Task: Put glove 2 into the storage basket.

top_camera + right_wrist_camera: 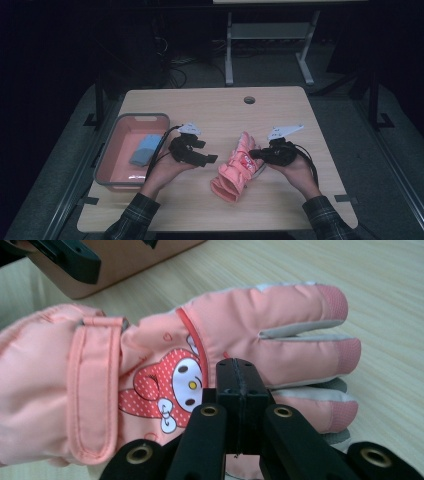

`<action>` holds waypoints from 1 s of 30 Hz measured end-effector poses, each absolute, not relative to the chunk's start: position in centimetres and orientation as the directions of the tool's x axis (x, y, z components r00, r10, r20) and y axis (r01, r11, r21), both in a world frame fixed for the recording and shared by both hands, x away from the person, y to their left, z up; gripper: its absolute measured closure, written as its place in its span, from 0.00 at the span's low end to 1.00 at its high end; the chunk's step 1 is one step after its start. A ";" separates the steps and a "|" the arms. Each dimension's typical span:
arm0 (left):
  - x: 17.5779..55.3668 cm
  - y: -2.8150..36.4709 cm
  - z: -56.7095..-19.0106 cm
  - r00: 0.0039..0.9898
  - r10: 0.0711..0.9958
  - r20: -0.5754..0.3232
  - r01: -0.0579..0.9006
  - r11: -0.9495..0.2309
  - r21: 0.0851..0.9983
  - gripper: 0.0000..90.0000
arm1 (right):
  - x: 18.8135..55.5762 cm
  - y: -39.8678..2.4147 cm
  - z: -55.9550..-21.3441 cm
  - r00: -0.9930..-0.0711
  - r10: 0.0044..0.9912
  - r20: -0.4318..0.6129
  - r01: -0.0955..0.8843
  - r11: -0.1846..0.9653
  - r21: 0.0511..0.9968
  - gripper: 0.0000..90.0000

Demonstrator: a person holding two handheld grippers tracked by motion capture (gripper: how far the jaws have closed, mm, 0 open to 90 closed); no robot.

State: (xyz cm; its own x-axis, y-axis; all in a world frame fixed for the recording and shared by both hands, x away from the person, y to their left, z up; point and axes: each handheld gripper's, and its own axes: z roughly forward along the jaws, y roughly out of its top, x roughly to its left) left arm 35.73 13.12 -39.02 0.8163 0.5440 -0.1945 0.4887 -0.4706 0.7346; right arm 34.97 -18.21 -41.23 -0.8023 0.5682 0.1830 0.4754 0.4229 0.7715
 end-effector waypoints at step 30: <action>36.5 8.8 -39.9 0.851 0.474 -0.227 0.484 -0.538 0.690 0.17 | 34.8 -13.5 -44.3 -0.847 0.516 0.124 0.444 0.562 0.698 1.00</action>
State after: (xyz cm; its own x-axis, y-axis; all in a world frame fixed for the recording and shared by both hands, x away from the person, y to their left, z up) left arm 36.53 8.85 -39.91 0.8507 0.4743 -0.2266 0.4839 -0.5383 0.6900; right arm 34.76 -13.50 -44.30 -0.8474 0.5161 0.1242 0.4443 0.5616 0.6980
